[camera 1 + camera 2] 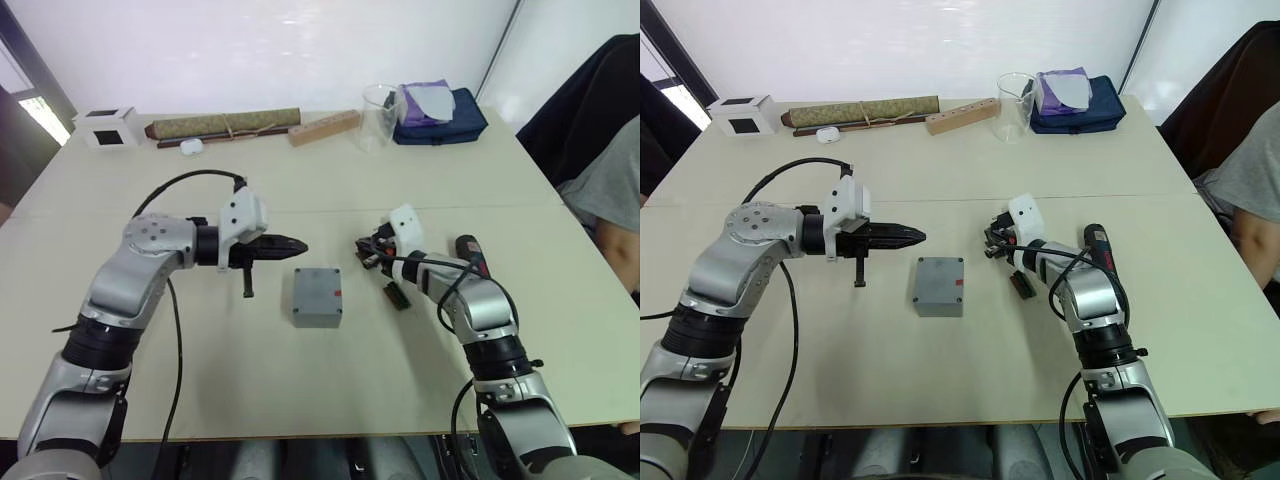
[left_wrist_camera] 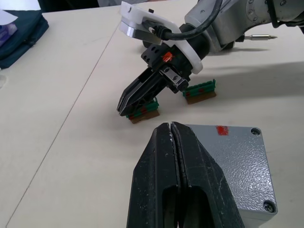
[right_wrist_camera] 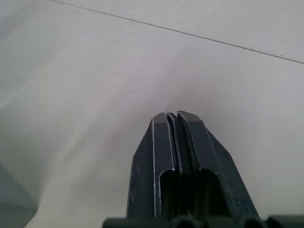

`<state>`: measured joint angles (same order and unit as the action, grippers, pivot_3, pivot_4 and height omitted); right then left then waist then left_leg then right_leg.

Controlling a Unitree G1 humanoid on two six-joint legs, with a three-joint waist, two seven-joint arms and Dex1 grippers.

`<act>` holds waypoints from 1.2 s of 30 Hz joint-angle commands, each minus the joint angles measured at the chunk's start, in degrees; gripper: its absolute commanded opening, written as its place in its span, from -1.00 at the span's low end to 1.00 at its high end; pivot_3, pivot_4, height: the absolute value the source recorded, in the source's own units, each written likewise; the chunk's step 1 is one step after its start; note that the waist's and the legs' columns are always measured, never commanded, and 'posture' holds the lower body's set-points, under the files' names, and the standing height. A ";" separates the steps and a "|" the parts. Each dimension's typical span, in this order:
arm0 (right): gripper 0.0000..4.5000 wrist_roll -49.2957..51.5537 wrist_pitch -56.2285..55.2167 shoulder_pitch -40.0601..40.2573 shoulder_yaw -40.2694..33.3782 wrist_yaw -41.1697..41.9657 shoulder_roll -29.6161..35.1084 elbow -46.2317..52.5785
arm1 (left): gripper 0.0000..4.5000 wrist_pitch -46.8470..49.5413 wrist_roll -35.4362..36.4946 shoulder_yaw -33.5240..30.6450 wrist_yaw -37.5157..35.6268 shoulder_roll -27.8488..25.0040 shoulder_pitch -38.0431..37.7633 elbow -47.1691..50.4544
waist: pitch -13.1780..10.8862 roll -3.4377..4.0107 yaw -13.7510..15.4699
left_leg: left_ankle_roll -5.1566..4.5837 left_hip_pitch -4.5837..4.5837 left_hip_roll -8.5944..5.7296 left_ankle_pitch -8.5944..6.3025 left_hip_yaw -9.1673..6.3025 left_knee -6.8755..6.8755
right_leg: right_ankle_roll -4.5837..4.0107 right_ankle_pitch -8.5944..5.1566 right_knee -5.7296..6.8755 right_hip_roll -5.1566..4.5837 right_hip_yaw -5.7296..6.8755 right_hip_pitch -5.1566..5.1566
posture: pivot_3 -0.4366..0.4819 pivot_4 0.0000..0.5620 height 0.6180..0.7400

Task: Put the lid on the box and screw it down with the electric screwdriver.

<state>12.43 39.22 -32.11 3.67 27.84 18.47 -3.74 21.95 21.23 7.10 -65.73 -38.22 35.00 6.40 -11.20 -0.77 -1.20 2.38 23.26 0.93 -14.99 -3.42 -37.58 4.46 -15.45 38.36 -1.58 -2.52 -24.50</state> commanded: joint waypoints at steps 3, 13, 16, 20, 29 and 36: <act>-0.98 2.16 5.86 -2.87 -1.51 0.71 3.83 13.30 | -1.00 -0.67 0.46 -1.72 0.46 -0.70 -0.87 2.08 | 0.00 0.00 -0.01 | 0.00 0.00 0.00 0.00 0.00 0.00 | 0.00 0.00 0.00 -0.01 0.00 0.00 | -0.05 -0.47 0.93; -0.98 11.53 22.65 -1.00 0.66 2.07 4.57 32.69 | -1.00 -0.10 0.96 -2.18 -0.21 -1.86 -1.72 2.47 | 0.00 0.00 0.02 | 0.00 0.01 0.00 0.00 -0.04 0.00 | 0.00 0.00 0.00 0.00 0.01 0.00 | -0.05 -0.47 0.93; -0.98 12.16 23.40 0.50 2.90 1.63 4.05 34.36 | -1.00 0.39 1.40 -2.52 -0.79 -3.16 -2.38 2.99 | 0.00 0.00 -0.03 | 0.00 0.00 0.00 0.00 -0.04 0.00 | 0.00 0.00 0.00 0.01 0.01 0.00 | -0.05 -0.47 0.93; -0.98 11.34 22.23 1.99 5.18 1.64 5.32 33.97 | -1.00 0.72 1.63 -2.52 -0.76 -3.59 -2.43 3.25 | 0.00 0.00 0.04 | 0.00 0.01 0.00 0.00 -0.03 -0.01 | 0.00 0.00 0.00 0.00 0.01 0.00 | -0.05 -0.47 0.93; -0.98 10.22 19.84 2.23 6.34 1.90 6.51 31.09 | -1.00 1.74 1.52 -2.61 -0.27 -3.62 -2.08 3.83 | 0.00 0.00 -0.02 | 0.00 0.01 0.00 0.00 -0.03 -0.03 | 0.00 0.00 0.00 0.00 0.02 0.01 | -0.05 -0.47 0.93; -0.98 10.24 18.57 3.12 6.00 2.48 7.83 30.02 | -1.00 1.66 1.17 -2.34 -0.10 -3.51 -1.82 3.96 | 0.00 0.00 0.04 | 0.00 0.01 0.00 0.00 -0.03 -0.03 | 0.00 0.00 0.00 0.00 0.02 0.01 | -0.05 -0.47 0.93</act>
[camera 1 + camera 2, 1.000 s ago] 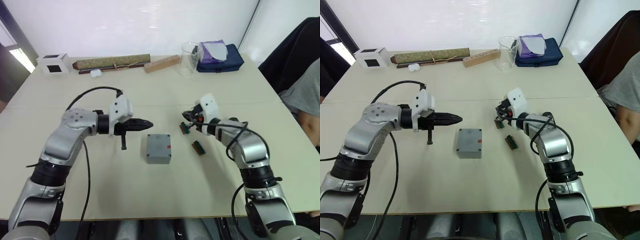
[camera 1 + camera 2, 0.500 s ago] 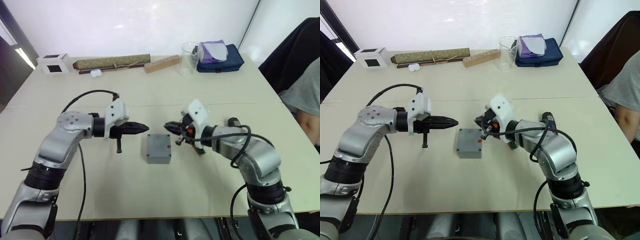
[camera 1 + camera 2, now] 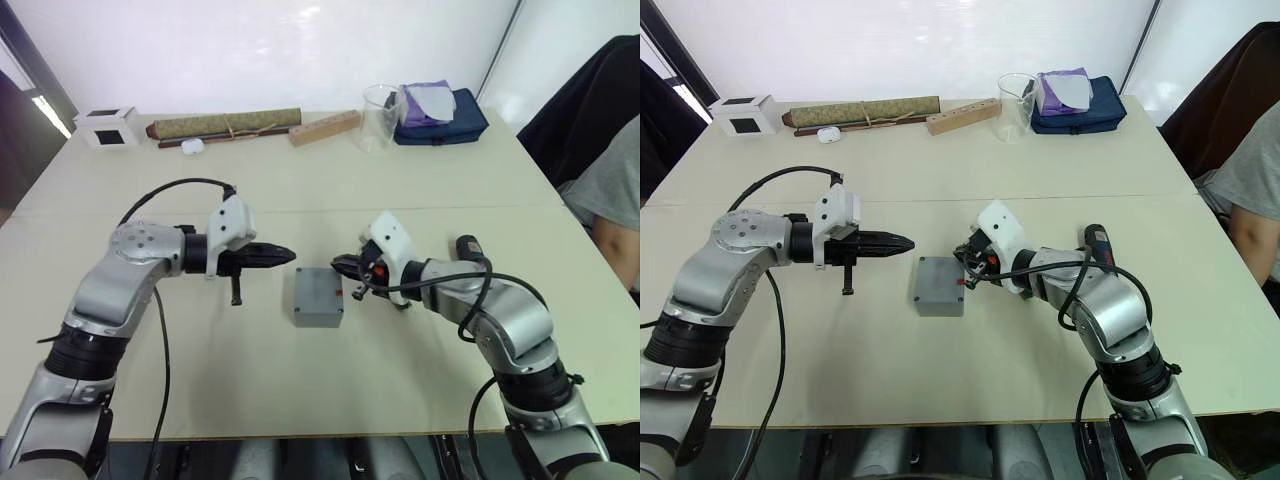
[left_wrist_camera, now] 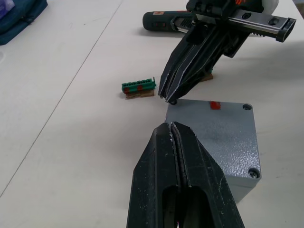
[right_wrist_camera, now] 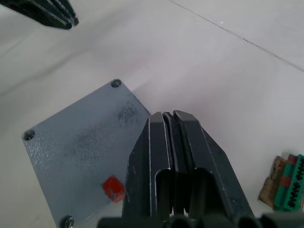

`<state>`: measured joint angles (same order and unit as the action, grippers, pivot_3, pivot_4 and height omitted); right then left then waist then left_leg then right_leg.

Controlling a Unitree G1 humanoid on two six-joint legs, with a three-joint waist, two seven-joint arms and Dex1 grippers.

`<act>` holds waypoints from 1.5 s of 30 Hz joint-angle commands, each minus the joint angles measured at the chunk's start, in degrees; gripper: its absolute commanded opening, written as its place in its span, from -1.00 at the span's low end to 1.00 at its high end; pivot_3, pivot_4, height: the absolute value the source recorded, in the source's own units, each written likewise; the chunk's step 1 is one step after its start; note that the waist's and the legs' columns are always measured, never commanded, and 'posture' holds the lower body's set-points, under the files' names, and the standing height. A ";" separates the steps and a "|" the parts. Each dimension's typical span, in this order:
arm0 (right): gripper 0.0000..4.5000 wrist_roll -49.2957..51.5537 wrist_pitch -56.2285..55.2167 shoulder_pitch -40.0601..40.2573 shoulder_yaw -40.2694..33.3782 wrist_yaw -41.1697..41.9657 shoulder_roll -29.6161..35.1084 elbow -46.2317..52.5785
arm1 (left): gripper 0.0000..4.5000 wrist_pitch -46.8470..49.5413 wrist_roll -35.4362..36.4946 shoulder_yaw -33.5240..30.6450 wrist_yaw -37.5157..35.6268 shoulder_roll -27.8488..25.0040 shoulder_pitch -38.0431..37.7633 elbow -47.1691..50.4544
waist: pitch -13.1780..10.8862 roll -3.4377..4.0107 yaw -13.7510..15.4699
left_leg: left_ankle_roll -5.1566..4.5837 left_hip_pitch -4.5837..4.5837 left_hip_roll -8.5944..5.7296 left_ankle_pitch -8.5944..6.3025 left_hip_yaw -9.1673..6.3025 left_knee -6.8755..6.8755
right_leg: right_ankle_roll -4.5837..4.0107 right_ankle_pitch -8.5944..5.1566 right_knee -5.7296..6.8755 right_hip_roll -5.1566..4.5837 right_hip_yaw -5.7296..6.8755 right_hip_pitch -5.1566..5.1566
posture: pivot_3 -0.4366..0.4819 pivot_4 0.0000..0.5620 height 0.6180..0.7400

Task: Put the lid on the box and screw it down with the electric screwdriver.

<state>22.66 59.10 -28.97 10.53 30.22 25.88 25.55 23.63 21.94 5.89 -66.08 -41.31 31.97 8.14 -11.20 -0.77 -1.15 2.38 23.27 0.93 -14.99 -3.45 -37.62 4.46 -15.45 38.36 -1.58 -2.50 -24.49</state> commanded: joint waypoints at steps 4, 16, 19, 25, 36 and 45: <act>-0.98 -0.20 -1.69 0.20 -0.49 -0.06 0.28 0.35 | -1.00 0.06 0.49 -1.10 0.51 -0.31 1.11 2.52 | 0.00 0.00 0.00 | 0.00 0.00 0.00 0.00 0.00 0.00 | 0.00 0.00 0.00 0.00 0.00 0.00 | -0.05 -0.47 0.93; -0.07 0.64 -1.21 1.84 0.49 -0.07 -0.92 -0.33 | -1.00 0.01 0.42 -0.39 0.42 0.80 2.30 2.02 | 0.00 -0.01 -0.03 | 0.00 0.00 0.00 0.00 0.00 0.00 | 0.00 0.00 0.00 0.00 0.00 0.00 | -0.05 -0.47 0.93; 0.43 1.17 -0.53 2.03 -0.53 0.24 0.00 0.96 | -1.00 -0.12 0.32 0.04 0.31 1.43 2.63 1.95 | 0.00 -0.01 -0.01 | 0.00 0.00 0.00 0.00 0.00 0.00 | 0.00 0.00 0.00 0.01 0.00 0.00 | -0.05 -0.47 0.93; 0.99 7.35 8.61 -2.04 -10.23 0.78 4.14 8.26 | -1.00 0.10 1.32 0.68 -0.69 3.52 4.15 1.65 | -0.01 0.02 0.11 | 0.00 0.01 0.00 0.00 0.00 -0.05 | 0.00 0.00 0.01 0.00 0.00 0.01 | -0.05 -0.47 0.93; 0.99 19.70 33.40 -15.53 -12.86 -4.23 34.67 -5.50 | -1.00 -0.57 6.82 0.85 -4.71 7.60 4.94 2.68 | -0.01 0.04 0.39 | -0.02 0.04 -0.01 -0.01 0.02 -0.11 | 0.00 0.00 -0.08 -0.05 0.02 0.07 | -0.05 -0.47 0.93; 0.99 46.66 33.40 -29.14 9.75 -14.66 48.51 -24.77 | -1.00 -3.89 4.81 3.85 -3.23 14.08 6.33 0.99 | -0.03 0.08 0.00 | -0.06 0.02 0.03 -0.03 0.16 -0.12 | 0.01 0.00 -0.19 0.04 -0.13 0.06 | -0.05 -0.47 0.93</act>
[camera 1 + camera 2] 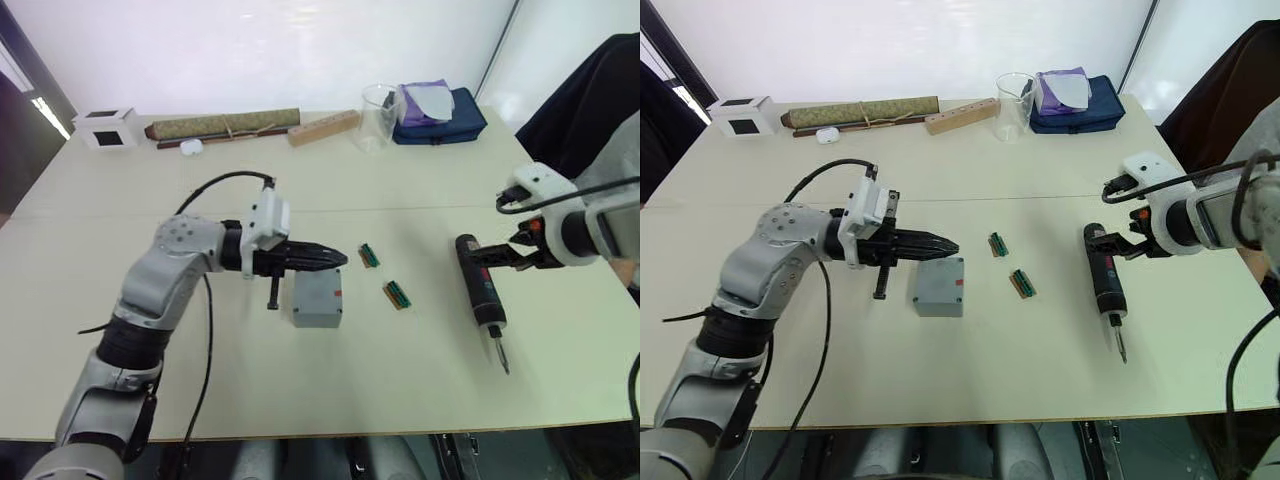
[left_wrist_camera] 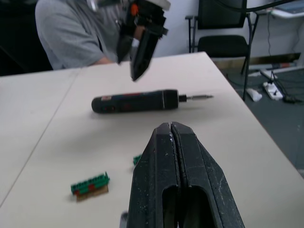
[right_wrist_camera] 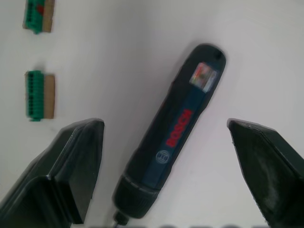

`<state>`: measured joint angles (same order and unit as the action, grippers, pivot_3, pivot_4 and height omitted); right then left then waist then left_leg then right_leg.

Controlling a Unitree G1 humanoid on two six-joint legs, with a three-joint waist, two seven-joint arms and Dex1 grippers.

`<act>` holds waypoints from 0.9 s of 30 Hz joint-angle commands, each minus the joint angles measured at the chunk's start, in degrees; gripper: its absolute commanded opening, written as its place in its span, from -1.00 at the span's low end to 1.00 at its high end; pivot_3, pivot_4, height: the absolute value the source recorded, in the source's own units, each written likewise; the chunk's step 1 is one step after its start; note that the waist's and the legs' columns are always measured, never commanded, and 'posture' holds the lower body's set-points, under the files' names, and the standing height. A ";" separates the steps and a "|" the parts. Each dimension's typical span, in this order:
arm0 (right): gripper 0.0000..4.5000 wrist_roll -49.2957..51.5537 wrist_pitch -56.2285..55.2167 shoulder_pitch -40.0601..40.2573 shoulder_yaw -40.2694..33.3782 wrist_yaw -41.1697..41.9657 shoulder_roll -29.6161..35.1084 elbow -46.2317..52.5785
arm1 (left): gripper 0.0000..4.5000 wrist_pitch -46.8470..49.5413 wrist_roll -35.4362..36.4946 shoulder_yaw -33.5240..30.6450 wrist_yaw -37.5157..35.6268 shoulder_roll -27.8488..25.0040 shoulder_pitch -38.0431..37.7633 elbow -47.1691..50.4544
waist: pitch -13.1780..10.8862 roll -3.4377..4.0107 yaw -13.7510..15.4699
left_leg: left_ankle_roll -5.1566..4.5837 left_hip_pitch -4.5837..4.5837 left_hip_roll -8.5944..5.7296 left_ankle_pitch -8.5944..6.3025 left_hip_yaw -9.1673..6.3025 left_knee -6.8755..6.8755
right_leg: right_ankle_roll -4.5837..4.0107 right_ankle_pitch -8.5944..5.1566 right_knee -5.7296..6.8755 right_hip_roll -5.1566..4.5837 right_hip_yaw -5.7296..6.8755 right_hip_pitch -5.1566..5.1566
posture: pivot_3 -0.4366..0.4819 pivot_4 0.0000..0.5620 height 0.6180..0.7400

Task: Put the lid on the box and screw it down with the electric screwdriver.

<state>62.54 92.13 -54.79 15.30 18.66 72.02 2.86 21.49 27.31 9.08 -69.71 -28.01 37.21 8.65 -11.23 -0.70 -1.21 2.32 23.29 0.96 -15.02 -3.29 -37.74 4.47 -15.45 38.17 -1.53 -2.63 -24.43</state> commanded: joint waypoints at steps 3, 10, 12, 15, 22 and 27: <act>0.99 12.27 0.37 -4.92 10.32 -7.11 3.81 -6.24 | -1.00 -3.15 -1.82 1.53 0.42 1.45 0.94 -0.24 | 0.00 0.00 0.18 | 0.00 0.02 -0.01 0.00 0.00 -0.01 | 0.00 0.00 -0.02 -0.02 0.00 0.00 | -0.05 -0.47 0.93; 0.99 18.26 0.37 -5.15 16.81 -15.73 -0.41 -18.68 | -1.00 -4.12 -1.56 0.06 0.78 0.74 -0.34 0.53 | 0.00 0.00 0.29 | 0.00 0.08 -0.02 0.00 0.01 -0.08 | 0.01 0.00 -0.04 -0.04 0.00 -0.02 | -0.05 -0.47 0.93; 0.99 18.45 0.37 -5.43 17.07 -17.20 -2.15 -20.86 | -1.00 -3.97 -1.35 -0.13 1.04 0.59 -0.60 0.98 | 0.00 0.01 0.14 | 0.00 0.07 -0.02 0.00 0.03 -0.09 | 0.01 0.01 -0.03 -0.02 -0.03 -0.02 | -0.05 -0.47 0.93; 0.99 16.67 0.37 -5.81 16.67 -18.66 -6.19 -25.06 | -1.00 -4.39 -1.30 -0.39 1.16 0.25 -0.90 1.31 | 0.00 0.01 0.14 | -0.01 0.07 0.00 -0.01 0.01 -0.09 | 0.02 0.01 -0.02 0.01 -0.02 -0.03 | -0.05 -0.47 0.93; 0.99 12.76 0.37 -5.40 15.32 -21.32 -12.37 -29.94 | -1.00 -4.58 -1.54 -0.40 2.02 0.22 -0.45 1.25 | 0.09 -0.14 0.31 | -0.02 0.09 -0.01 -0.01 0.01 -0.15 | 0.05 0.03 -0.03 -0.01 -0.01 -0.01 | -0.05 -0.47 0.93; 0.42 12.42 0.37 -4.24 12.50 -23.01 -13.84 -28.74 | -1.00 -5.04 -2.36 0.13 2.03 -0.12 -0.07 0.57 | 0.11 -0.17 0.03 | -0.02 0.06 -0.01 -0.01 0.02 -0.19 | 0.12 0.11 -0.03 0.00 -0.03 0.03 | -0.05 -0.47 0.93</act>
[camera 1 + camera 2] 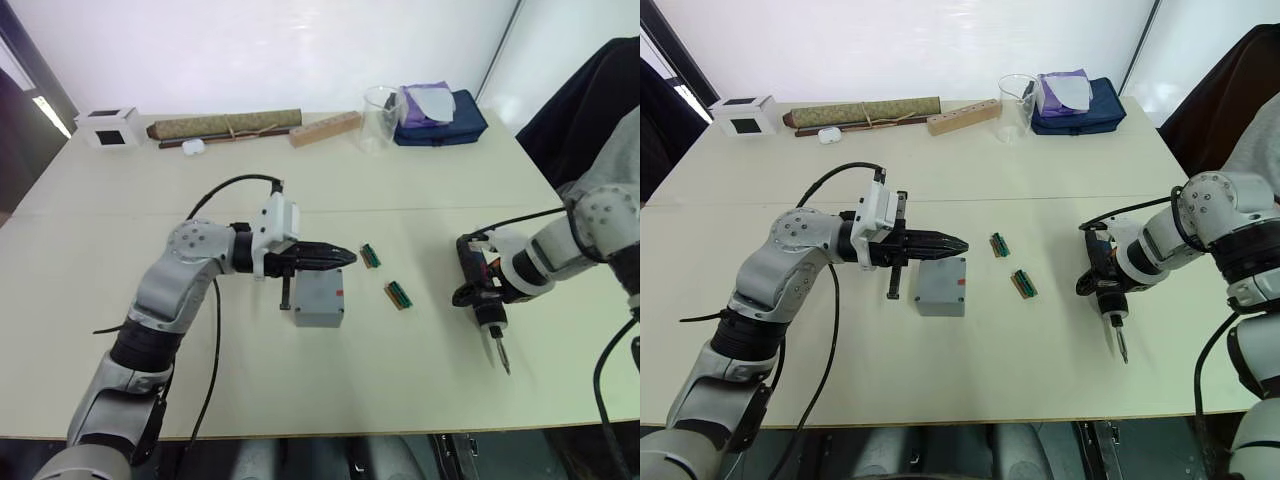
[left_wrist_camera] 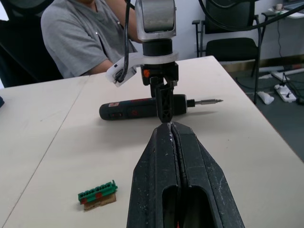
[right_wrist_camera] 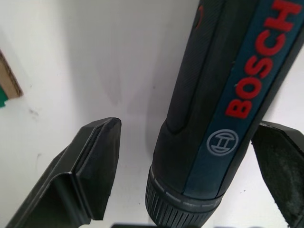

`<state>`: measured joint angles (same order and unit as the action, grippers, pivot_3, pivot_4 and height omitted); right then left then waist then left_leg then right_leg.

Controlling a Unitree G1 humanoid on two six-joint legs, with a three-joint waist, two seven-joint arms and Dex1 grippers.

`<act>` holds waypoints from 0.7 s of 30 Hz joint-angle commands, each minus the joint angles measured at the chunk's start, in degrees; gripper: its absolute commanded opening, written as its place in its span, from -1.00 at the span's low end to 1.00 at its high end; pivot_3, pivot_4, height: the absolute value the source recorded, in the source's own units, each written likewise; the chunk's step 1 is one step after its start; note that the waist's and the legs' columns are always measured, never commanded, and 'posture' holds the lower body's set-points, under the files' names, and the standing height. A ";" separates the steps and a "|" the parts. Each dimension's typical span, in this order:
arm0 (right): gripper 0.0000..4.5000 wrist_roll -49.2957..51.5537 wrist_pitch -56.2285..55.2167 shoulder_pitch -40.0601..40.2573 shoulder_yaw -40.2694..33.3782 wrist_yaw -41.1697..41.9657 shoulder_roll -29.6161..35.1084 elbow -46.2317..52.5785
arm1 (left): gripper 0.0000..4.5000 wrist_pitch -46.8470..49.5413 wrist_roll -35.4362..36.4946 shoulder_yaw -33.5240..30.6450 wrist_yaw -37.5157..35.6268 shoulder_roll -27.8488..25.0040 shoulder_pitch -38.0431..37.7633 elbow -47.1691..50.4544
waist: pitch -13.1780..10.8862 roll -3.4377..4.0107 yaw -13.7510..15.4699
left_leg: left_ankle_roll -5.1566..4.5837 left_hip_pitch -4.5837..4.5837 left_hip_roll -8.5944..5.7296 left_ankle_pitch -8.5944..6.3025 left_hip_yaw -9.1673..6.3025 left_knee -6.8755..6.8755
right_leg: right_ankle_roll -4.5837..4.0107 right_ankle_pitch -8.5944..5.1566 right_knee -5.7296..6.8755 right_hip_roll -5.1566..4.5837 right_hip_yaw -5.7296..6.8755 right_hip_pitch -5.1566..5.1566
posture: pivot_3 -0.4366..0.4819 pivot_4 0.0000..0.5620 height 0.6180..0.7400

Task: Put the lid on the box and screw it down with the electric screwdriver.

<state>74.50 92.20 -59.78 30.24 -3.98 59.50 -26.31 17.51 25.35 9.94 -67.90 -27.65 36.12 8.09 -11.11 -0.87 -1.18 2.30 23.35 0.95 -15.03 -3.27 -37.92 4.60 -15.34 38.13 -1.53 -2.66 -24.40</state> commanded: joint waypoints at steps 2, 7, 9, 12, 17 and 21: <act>0.09 0.08 0.30 0.41 -5.13 -1.38 -1.76 0.28 | -1.00 -0.91 -0.57 -1.00 0.15 -0.89 1.42 0.30 | 0.00 0.00 -0.15 | 0.00 -0.01 0.01 0.00 0.00 0.00 | 0.00 0.00 0.00 0.03 0.00 0.00 | -0.05 -0.47 0.93; -0.10 2.83 0.30 0.09 -10.93 -4.51 -0.63 3.84 | -1.00 -1.19 -1.51 -1.31 -0.75 -2.33 2.51 -2.15 | -0.09 0.15 -0.16 | 0.00 0.01 0.01 0.00 0.01 0.00 | 0.01 0.00 0.01 0.04 -0.03 -0.02 | -0.05 -0.47 0.93; -0.10 4.83 0.30 0.77 -13.94 -5.76 1.17 9.29 | -1.00 -1.38 -2.12 -1.14 -1.36 -3.17 3.07 -3.35 | -0.14 0.23 0.08 | 0.00 0.05 0.01 0.00 0.01 0.01 | 0.01 0.00 0.02 0.03 -0.03 -0.08 | -0.05 -0.47 0.93; -0.10 6.99 0.30 2.19 -20.41 -7.85 -0.11 16.04 | -1.00 -2.16 -2.68 -1.25 -2.35 -4.41 3.44 -5.40 | -0.15 0.26 0.28 | 0.00 0.11 0.00 0.00 0.00 0.03 | 0.01 0.00 0.01 0.02 -0.02 -0.13 | -0.05 -0.47 0.93; -0.10 5.45 -12.71 8.33 -34.44 -7.47 -7.48 34.97 | -1.00 -1.05 -2.95 -1.04 -4.35 -7.09 3.00 -6.34 | -0.15 0.26 -0.06 | -0.02 0.11 0.01 -0.01 -0.01 0.06 | 0.01 0.00 0.01 0.03 -0.02 -0.15 | -0.05 -0.47 0.93; -0.10 -7.82 -29.32 14.04 -35.67 -3.13 -14.32 48.67 | -1.00 -0.41 -3.14 -0.93 -6.13 -8.49 2.73 -8.48 | -0.14 0.27 0.15 | -0.02 0.11 0.01 -0.01 -0.06 0.05 | 0.02 0.00 0.03 0.02 0.02 -0.14 | -0.05 -0.47 0.93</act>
<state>73.65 73.06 -46.24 -2.75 -9.15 46.59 15.13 17.02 22.16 9.97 -73.21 -35.38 38.51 -0.01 -11.26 -0.61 -1.03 2.29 23.47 0.96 -15.04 -3.32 -37.87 4.62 -15.33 38.16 -1.52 -2.64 -24.53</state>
